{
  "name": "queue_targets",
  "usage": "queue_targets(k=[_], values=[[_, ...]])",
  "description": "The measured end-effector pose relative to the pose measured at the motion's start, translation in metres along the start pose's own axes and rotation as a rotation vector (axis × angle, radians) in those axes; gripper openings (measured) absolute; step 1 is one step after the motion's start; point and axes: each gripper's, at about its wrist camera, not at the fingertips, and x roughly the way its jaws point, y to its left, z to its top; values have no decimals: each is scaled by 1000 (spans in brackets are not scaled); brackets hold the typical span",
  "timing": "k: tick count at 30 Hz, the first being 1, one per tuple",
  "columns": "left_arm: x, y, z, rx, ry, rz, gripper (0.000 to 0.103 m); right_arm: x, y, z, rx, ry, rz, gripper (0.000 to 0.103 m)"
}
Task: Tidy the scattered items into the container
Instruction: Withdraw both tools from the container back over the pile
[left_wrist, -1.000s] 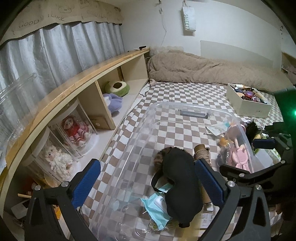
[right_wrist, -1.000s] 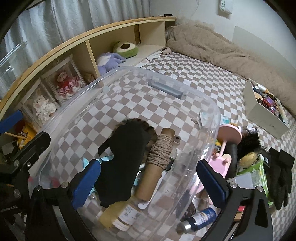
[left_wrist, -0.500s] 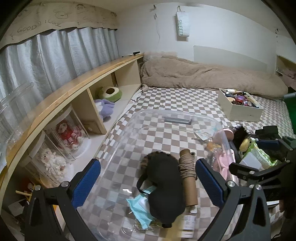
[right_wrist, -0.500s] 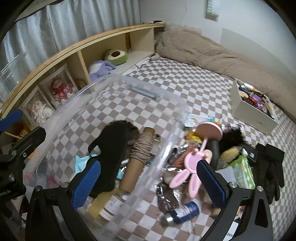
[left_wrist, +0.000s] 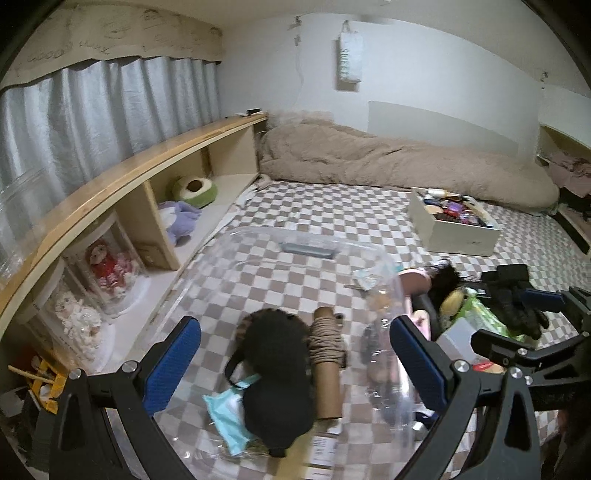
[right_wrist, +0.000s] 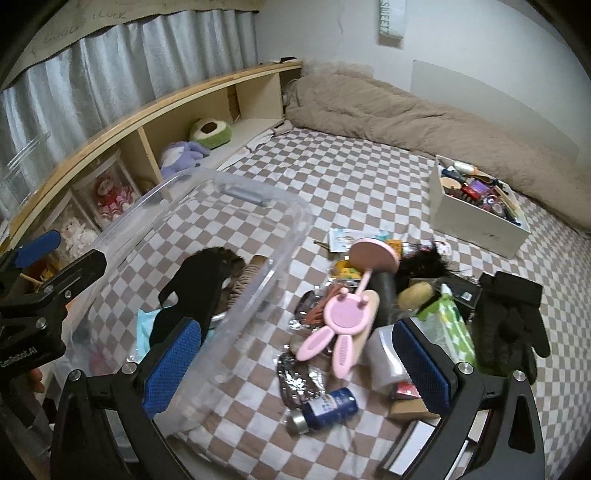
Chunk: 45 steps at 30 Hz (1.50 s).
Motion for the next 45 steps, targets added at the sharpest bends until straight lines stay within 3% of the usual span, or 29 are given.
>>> queue_targets(k=[6, 19, 25, 37, 45], values=[[-4, -21, 1, -4, -32, 9, 103, -11, -26, -10, 7, -21, -44, 103], [-8, -58, -3, 33, -90, -59, 103, -35, -96, -35, 72, -48, -105, 103], [-9, -86, -7, 101, -103, -113, 103, -38, -127, -47, 127, -51, -125, 103], [-17, -136, -18, 226, -189, -118, 103, -33, -173, -77, 153, -44, -166, 103], [-4, -161, -26, 214, -125, -222, 103, -31, -207, -97, 291, -100, -123, 103]])
